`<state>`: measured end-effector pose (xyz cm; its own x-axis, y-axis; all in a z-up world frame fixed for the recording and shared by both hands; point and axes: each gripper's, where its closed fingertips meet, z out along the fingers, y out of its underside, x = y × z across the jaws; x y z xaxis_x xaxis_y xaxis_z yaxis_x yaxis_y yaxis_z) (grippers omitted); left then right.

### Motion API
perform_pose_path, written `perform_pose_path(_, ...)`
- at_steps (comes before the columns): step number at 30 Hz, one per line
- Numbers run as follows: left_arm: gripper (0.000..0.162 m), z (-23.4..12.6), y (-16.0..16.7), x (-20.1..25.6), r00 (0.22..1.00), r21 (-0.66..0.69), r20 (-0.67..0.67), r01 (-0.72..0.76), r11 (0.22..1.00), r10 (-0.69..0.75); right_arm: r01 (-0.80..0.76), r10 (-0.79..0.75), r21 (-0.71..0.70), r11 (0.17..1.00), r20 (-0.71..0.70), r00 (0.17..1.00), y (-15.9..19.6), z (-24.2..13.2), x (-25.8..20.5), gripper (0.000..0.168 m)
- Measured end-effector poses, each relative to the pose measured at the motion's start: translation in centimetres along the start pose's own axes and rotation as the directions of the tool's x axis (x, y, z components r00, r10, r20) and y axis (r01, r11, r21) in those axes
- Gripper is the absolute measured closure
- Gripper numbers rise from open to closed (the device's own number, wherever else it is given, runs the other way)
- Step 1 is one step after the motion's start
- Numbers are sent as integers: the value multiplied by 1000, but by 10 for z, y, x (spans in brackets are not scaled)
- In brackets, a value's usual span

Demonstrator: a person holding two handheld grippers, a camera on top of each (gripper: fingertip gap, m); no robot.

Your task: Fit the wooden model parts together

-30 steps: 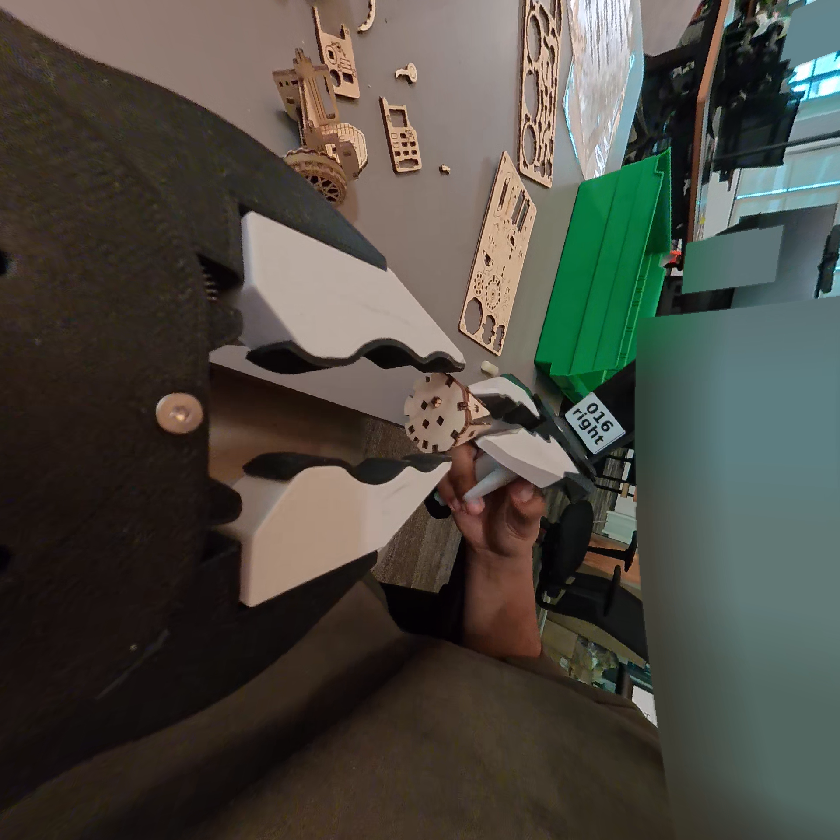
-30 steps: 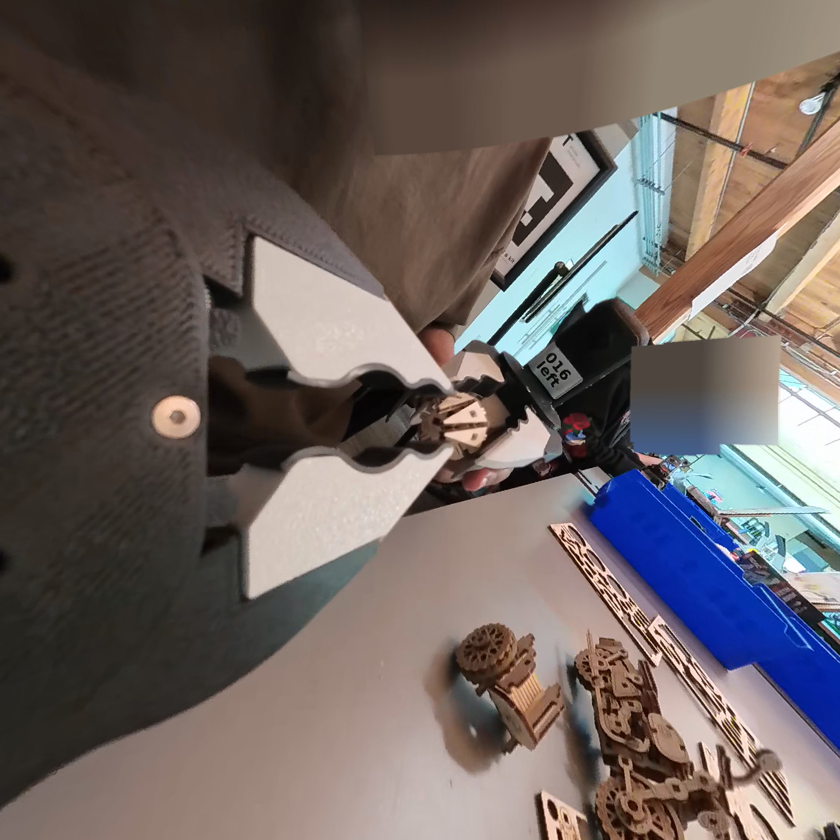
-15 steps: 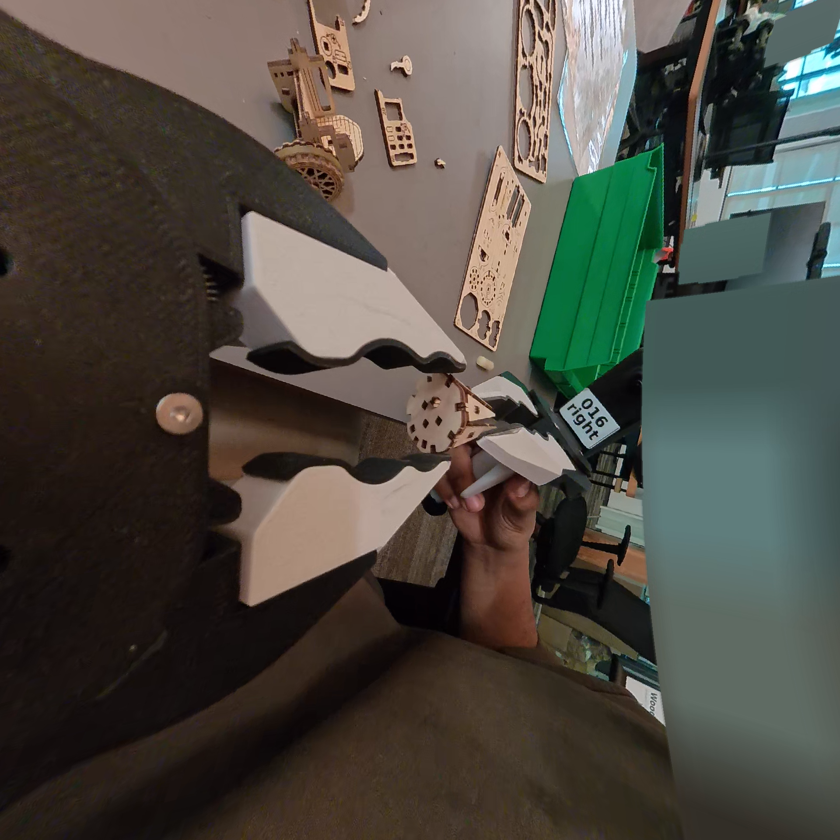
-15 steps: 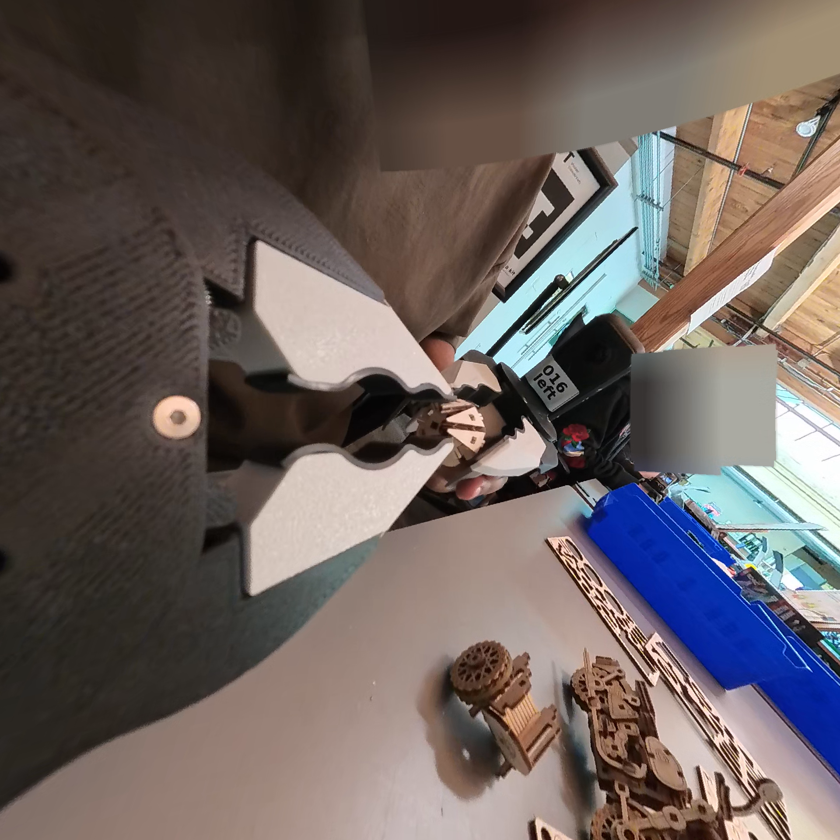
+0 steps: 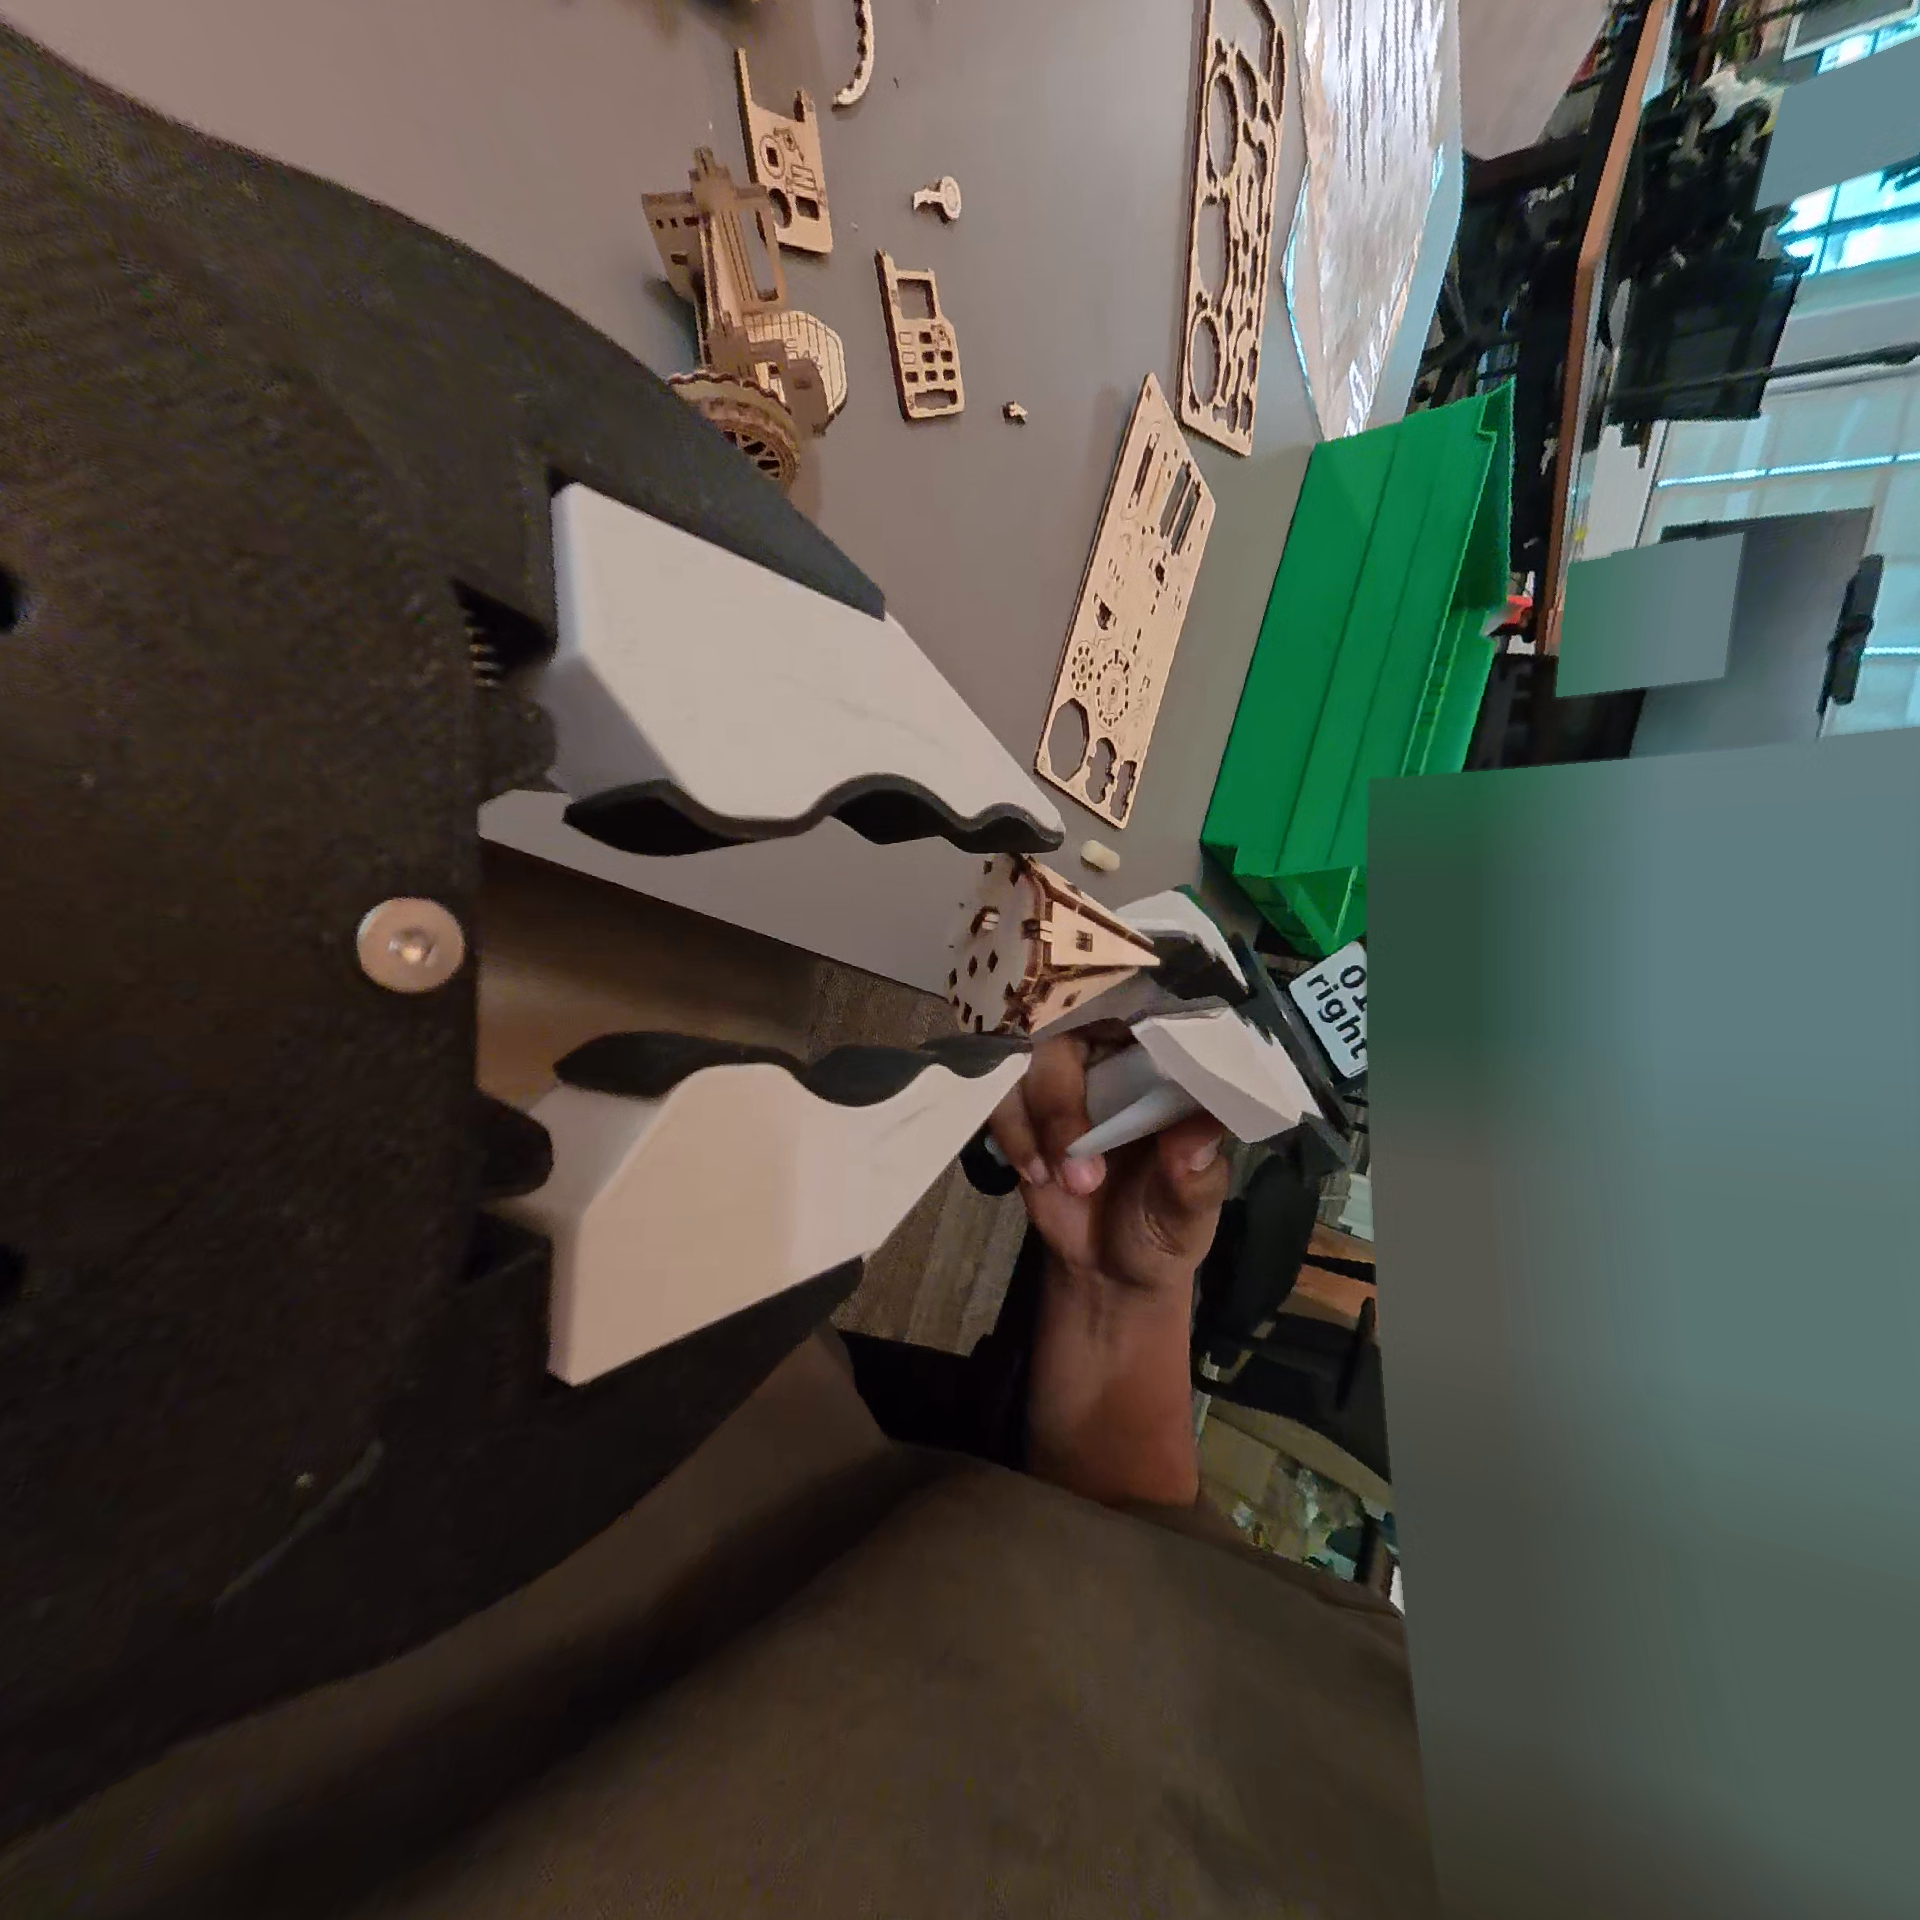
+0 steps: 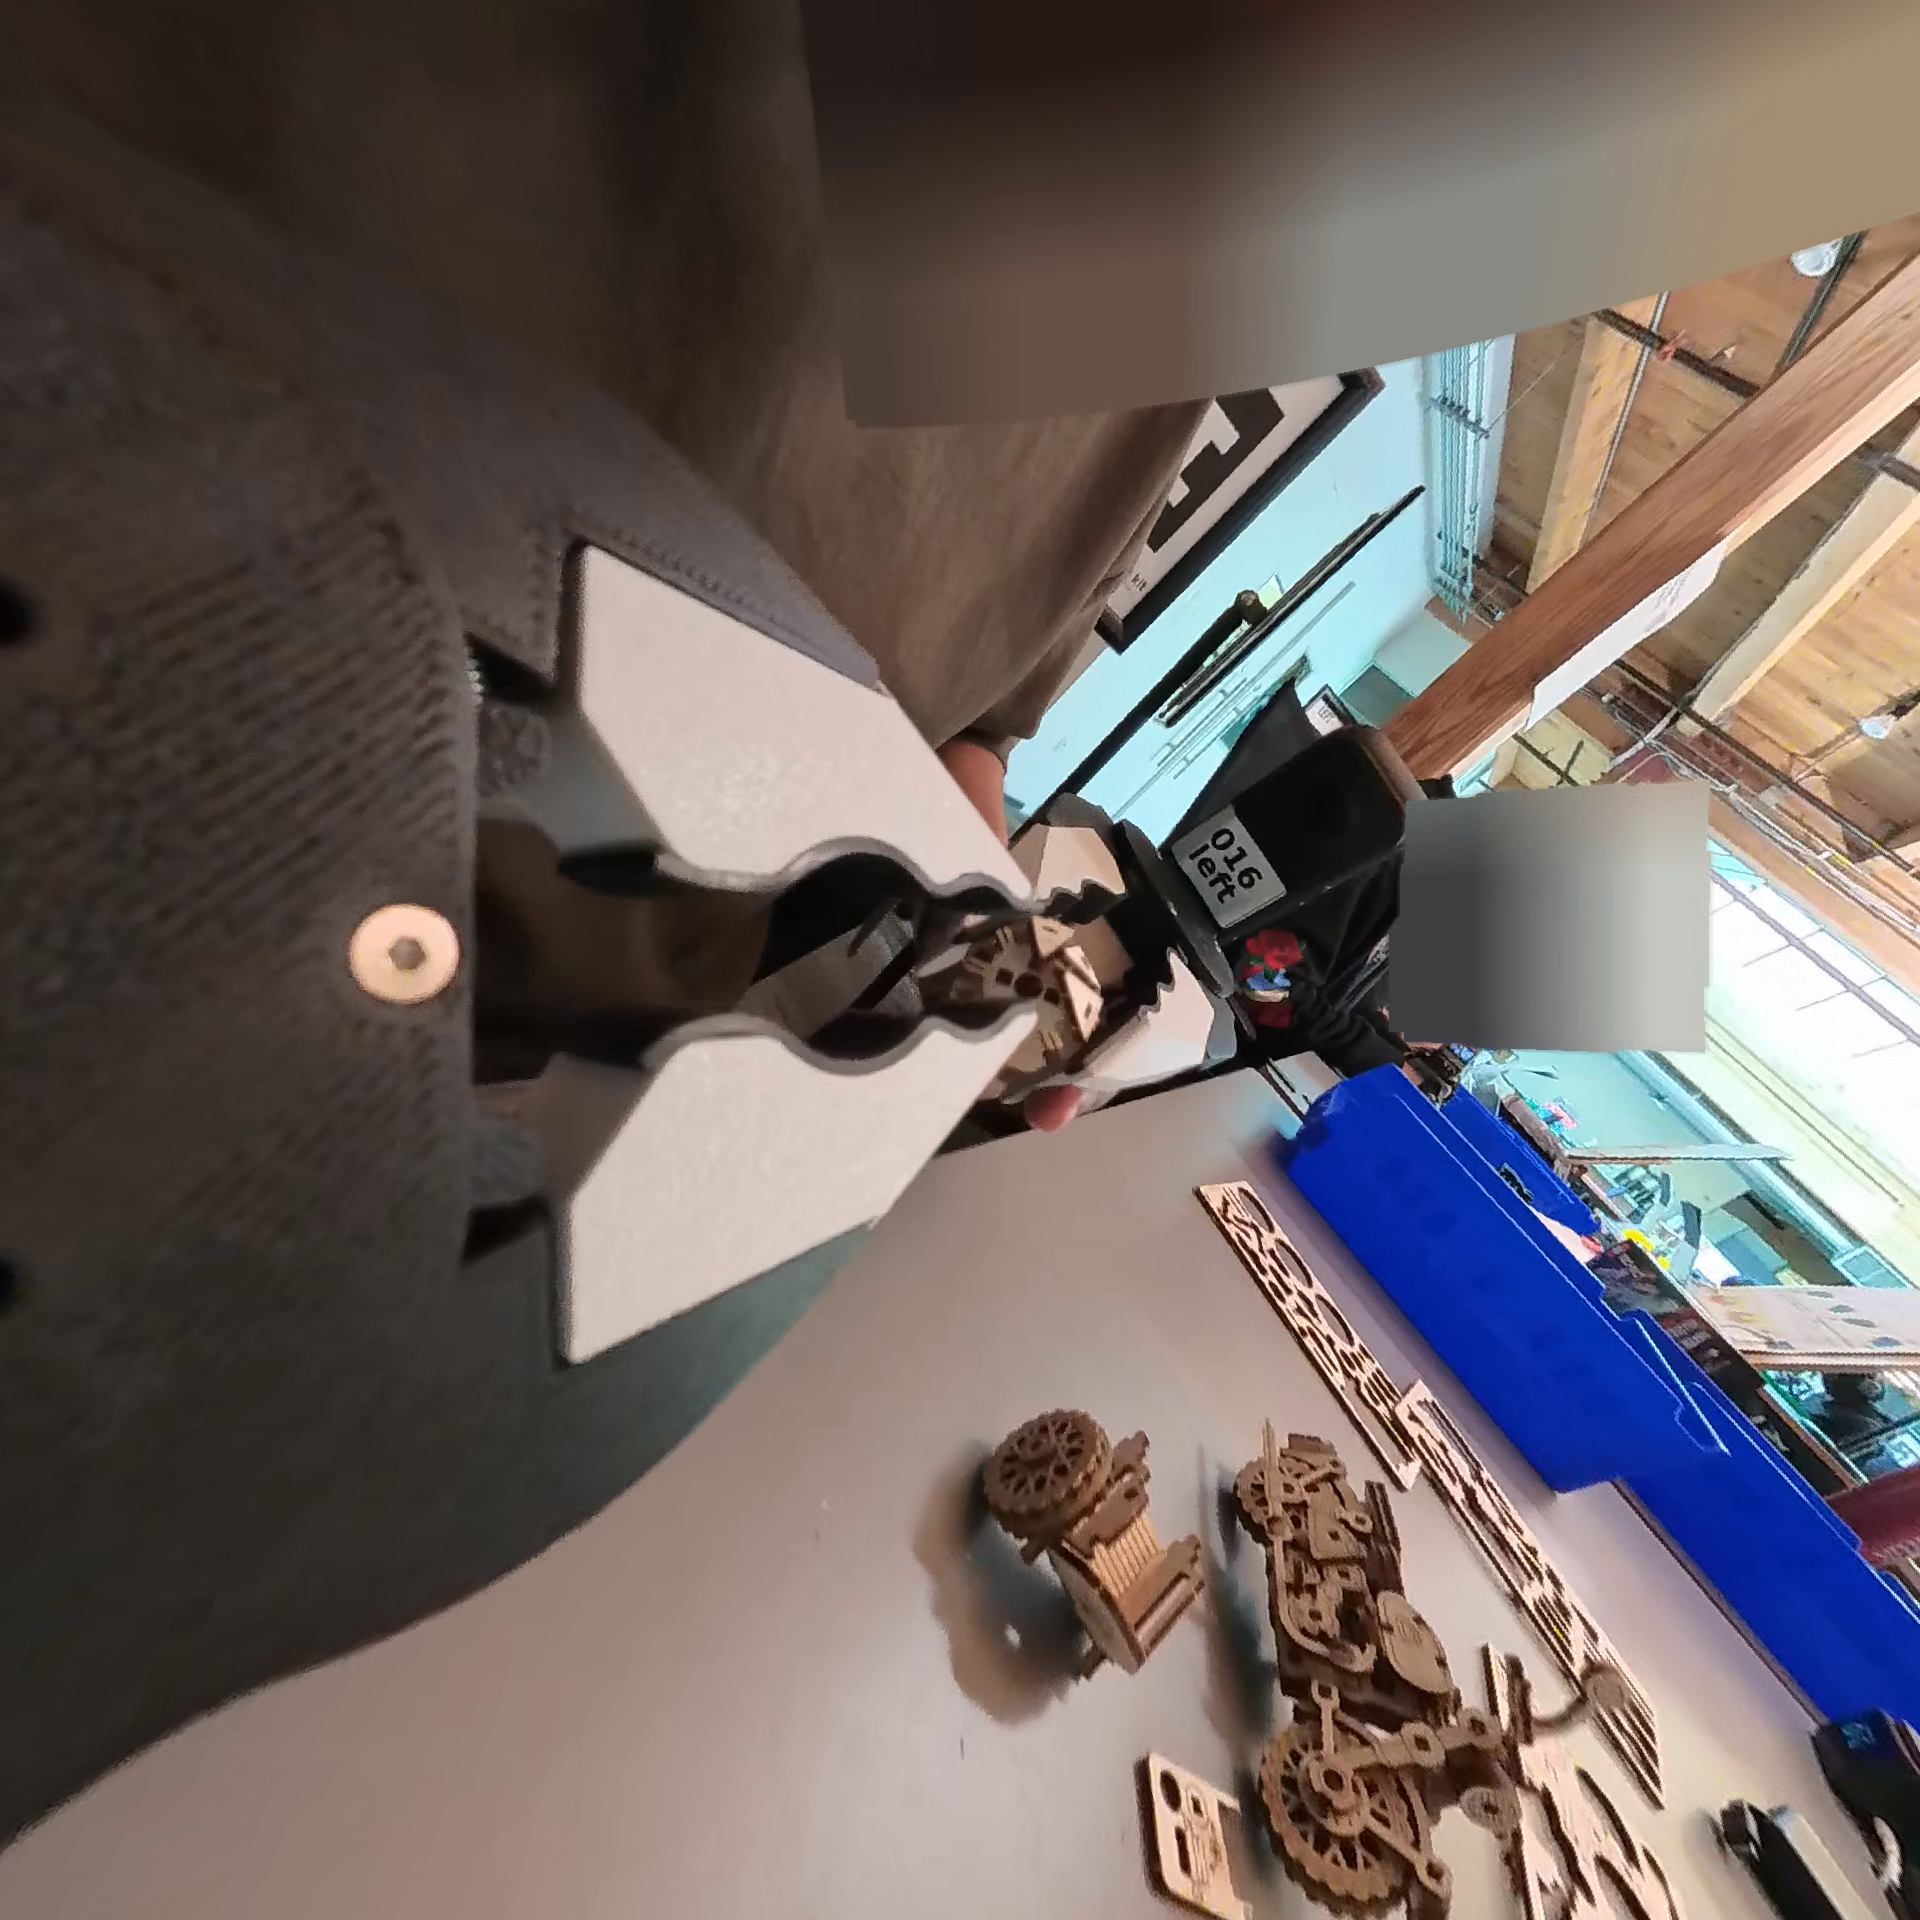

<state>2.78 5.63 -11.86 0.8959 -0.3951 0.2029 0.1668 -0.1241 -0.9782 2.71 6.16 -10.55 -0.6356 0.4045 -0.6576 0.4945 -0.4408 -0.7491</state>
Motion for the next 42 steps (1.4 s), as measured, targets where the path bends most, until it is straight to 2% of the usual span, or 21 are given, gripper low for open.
perform_pose_path(8,130,4,7,-1,1000,-43,9,-2,999,2,152,-154,-32,988,-93,984,1,1,7,143)
perform_pose_path(12,130,4,14,-13,997,-89,82,9,996,-2,191,-209,-104,976,-192,959,7,-2,22,138)
perform_pose_path(17,130,3,20,-19,990,-132,133,-28,991,46,79,-89,-70,994,-145,985,11,0,21,149)
perform_pose_path(24,130,6,25,-18,989,-162,135,-36,986,58,-3,-1,-30,1000,-135,991,11,4,23,159)
perform_pose_path(29,130,8,29,-21,981,-200,169,-65,978,99,-159,162,34,987,-94,982,14,5,29,155)
perform_pose_path(34,130,11,35,-21,970,-251,199,-91,964,143,-174,175,17,985,-113,978,20,8,32,163)
perform_pose_path(38,130,12,38,-22,975,-257,205,-31,966,86,-184,184,11,983,-117,976,22,8,33,165)
perform_pose_path(42,131,13,44,-25,967,-301,237,-22,953,97,-177,175,-1,984,-141,974,25,9,34,167)
